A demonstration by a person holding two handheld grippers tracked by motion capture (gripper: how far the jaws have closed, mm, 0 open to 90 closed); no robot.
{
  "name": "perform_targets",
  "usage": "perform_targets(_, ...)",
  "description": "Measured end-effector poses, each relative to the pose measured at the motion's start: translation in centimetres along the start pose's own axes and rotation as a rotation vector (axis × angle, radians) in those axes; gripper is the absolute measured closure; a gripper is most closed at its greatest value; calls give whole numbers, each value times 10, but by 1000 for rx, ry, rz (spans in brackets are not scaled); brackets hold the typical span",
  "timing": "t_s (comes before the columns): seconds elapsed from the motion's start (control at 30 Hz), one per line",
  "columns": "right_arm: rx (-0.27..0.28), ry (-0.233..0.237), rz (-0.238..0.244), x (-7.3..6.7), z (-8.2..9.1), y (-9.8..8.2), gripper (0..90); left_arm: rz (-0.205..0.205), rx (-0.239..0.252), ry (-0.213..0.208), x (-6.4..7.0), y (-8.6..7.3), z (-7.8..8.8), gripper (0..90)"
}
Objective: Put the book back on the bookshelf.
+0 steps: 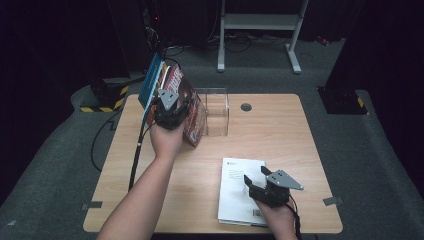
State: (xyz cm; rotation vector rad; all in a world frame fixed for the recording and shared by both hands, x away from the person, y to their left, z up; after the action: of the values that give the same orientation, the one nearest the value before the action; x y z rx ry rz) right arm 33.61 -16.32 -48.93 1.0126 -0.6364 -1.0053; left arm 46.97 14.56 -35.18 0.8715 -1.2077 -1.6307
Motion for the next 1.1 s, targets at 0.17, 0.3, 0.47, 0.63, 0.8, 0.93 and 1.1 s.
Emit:
perform_targets(0.17,0,0,1,-1,0,0,288,-15,-29,-36,4,-14,8,607)
perform_targets(0.3,0,1,5,-1,1,0,288,-27,-49,-67,9,-28,16,601)
perform_targets(0.47,-1,-1,2,-1,2,0,288,-34,-84,-124,17,-51,26,591)
perform_targets(0.63,-6,-3,7,1,0,-1,288,-34,-105,-167,25,-76,39,562)
perform_targets(0.8,-7,-3,8,2,0,-1,288,-26,-128,-198,31,-100,55,517)
perform_targets(0.93,-14,2,5,1,0,-1,295,2,-152,-236,38,-118,69,473)
perform_targets(1.1,-19,-5,15,2,-1,-3,296,-12,-168,-286,60,-141,88,415)
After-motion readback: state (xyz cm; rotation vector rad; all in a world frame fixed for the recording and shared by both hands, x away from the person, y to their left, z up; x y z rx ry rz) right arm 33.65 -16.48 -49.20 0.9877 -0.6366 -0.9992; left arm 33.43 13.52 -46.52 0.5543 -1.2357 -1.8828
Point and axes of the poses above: each handheld gripper's, and its own axes: z roughly backward along the jaws, y roughly out of its top, x roughly to its right, the point moved 2 cm from there along -z, roughly forward along the jaws, and after that the axes turned 7 degrees about -y, right-handed, at the moved point
